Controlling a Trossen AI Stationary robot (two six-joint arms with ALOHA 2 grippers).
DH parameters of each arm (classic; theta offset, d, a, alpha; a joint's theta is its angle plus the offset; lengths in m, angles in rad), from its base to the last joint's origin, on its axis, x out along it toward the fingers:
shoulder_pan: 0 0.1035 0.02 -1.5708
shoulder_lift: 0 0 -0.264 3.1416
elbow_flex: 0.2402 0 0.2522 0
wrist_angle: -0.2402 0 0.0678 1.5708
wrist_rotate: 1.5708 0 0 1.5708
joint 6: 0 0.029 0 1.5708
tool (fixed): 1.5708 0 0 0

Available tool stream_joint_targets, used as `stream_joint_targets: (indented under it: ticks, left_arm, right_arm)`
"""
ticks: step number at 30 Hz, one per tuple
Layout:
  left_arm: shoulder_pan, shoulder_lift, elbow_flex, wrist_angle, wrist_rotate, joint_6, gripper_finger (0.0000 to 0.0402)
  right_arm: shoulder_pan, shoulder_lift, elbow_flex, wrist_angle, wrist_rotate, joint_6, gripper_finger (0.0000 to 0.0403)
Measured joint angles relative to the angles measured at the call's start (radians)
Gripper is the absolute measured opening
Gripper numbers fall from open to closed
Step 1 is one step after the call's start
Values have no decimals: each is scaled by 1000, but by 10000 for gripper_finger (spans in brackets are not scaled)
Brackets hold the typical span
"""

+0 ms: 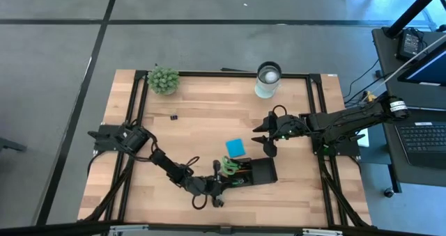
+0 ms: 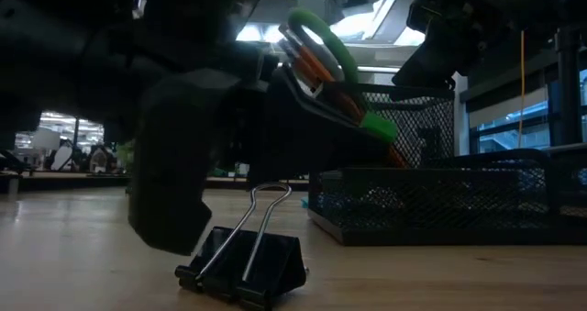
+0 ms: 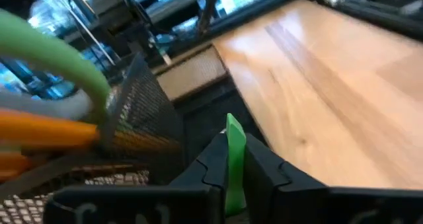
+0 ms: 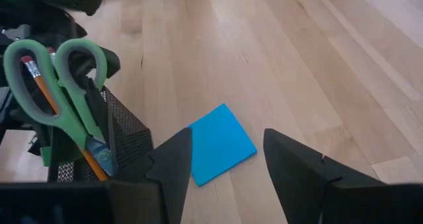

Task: Pick and place office supplies into organizer
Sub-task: Put the eraser into the bottom left slot of the desk organizer

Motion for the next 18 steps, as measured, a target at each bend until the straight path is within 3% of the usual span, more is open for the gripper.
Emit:
stream_joint_targets:
  ticks: [18]
  left_arm:
    - [-2,0,-1,-2,-6,-26,78]
  right_arm:
    - [0,0,0,1,0,-1,189]
